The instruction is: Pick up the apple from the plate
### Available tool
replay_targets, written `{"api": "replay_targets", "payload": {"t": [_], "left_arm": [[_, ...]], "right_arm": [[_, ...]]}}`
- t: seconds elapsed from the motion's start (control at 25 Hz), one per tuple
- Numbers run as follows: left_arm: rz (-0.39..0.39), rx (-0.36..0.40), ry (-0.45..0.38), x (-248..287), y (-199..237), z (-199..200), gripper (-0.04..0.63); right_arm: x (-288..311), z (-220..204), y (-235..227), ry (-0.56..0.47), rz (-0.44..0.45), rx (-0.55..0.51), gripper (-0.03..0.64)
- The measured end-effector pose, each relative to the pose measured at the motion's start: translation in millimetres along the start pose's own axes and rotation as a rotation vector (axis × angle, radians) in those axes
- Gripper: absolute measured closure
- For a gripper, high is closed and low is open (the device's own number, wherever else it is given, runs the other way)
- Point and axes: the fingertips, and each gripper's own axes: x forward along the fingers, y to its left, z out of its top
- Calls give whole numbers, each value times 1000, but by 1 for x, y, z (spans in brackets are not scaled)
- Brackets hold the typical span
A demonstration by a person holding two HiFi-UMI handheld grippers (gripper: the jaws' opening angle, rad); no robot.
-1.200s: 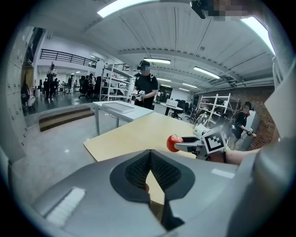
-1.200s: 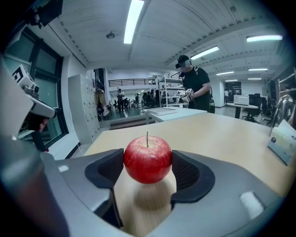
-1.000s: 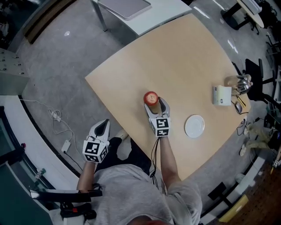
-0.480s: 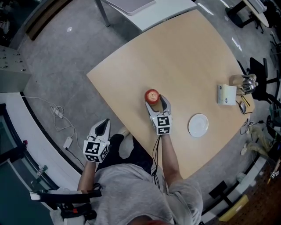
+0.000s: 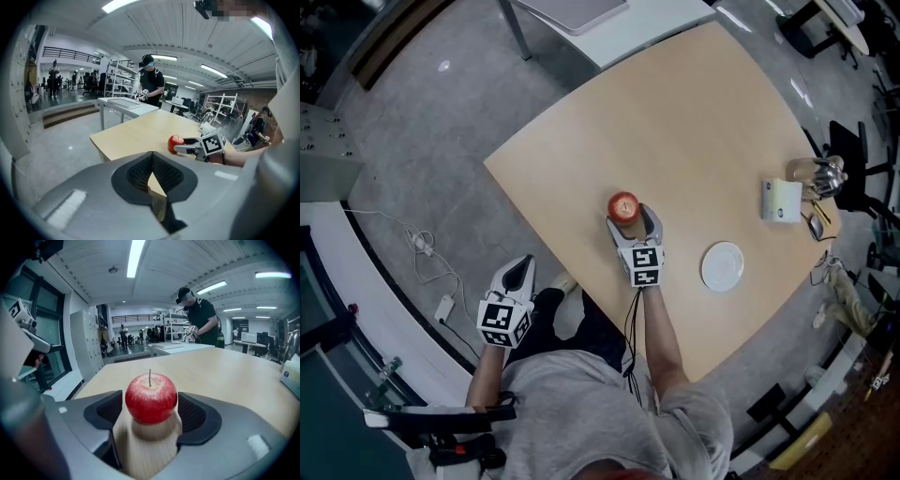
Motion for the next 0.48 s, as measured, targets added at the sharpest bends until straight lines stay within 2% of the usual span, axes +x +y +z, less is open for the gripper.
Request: {"api": "replay_targets", "payload": {"t": [0.48], "left_arm": [[-38, 21, -40, -5, -3, 18, 575]], "right_arm": [[-19, 19, -2, -30, -47, 9, 235]]}}
